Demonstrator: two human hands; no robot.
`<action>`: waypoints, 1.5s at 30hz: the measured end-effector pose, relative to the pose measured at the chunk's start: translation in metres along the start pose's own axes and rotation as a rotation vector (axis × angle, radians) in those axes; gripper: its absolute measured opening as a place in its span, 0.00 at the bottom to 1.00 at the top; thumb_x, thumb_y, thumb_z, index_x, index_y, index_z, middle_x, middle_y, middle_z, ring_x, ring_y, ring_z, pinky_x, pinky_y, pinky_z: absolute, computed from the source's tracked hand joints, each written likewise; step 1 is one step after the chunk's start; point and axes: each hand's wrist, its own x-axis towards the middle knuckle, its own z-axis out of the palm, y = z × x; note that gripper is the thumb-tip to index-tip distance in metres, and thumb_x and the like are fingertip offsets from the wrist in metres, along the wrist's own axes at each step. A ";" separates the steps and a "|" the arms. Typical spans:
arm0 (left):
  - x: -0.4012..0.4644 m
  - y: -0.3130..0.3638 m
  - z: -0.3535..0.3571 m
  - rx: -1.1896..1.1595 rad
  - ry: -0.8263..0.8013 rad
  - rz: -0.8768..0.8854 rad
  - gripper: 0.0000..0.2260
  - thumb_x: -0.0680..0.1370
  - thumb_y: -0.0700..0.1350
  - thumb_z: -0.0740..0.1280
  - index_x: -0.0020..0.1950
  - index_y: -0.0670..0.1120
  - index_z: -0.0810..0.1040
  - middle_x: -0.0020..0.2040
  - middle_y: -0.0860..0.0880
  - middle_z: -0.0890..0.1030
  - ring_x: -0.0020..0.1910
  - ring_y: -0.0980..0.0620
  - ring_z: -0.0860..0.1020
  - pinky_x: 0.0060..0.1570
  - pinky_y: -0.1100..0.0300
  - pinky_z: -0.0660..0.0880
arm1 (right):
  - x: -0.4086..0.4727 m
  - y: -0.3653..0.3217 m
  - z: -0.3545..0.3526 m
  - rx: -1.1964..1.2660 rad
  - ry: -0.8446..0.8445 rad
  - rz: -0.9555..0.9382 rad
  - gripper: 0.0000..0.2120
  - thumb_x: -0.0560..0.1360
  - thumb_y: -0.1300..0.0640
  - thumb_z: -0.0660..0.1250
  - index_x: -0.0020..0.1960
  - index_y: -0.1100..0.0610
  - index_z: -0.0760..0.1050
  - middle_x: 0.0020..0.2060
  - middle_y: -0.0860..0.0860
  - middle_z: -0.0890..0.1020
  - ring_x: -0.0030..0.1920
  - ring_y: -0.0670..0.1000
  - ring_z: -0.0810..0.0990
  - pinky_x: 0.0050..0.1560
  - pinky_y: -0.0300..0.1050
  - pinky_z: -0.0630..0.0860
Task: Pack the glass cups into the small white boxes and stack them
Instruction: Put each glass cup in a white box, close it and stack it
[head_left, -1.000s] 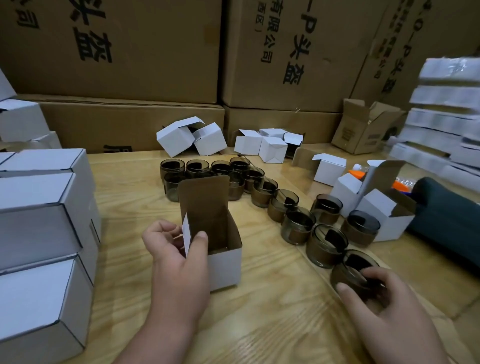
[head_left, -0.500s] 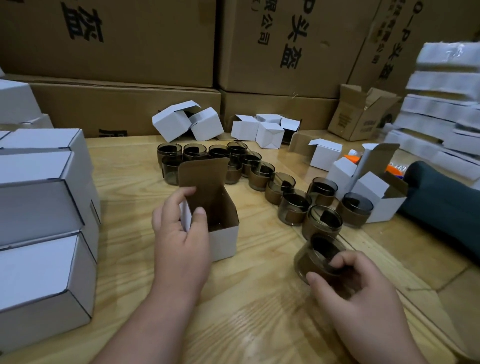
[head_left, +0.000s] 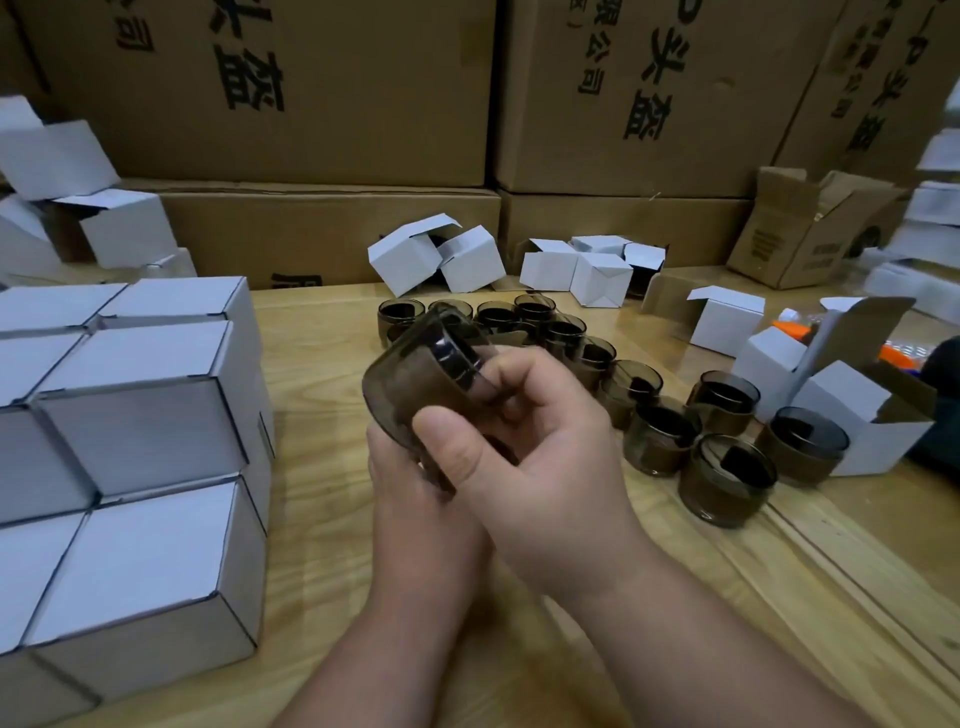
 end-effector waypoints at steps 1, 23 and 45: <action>0.000 -0.002 -0.001 0.004 -0.001 0.006 0.22 0.74 0.59 0.68 0.66 0.57 0.70 0.54 0.58 0.78 0.49 0.67 0.80 0.43 0.70 0.77 | 0.003 0.006 0.000 -0.035 0.025 -0.011 0.13 0.67 0.46 0.75 0.45 0.49 0.75 0.49 0.47 0.83 0.51 0.53 0.84 0.49 0.57 0.83; 0.003 -0.006 -0.006 -0.224 0.069 -0.161 0.08 0.86 0.47 0.57 0.58 0.61 0.68 0.53 0.47 0.82 0.45 0.57 0.84 0.39 0.65 0.78 | 0.008 0.068 -0.010 -0.428 0.063 -0.083 0.21 0.69 0.41 0.67 0.57 0.52 0.75 0.50 0.41 0.76 0.54 0.46 0.76 0.57 0.50 0.76; 0.002 -0.001 -0.003 -0.174 0.050 -0.202 0.19 0.72 0.50 0.67 0.57 0.67 0.66 0.51 0.47 0.78 0.34 0.54 0.79 0.33 0.57 0.75 | 0.012 0.077 -0.009 -0.505 0.038 -0.122 0.17 0.77 0.43 0.58 0.45 0.53 0.79 0.48 0.48 0.80 0.54 0.53 0.76 0.58 0.53 0.70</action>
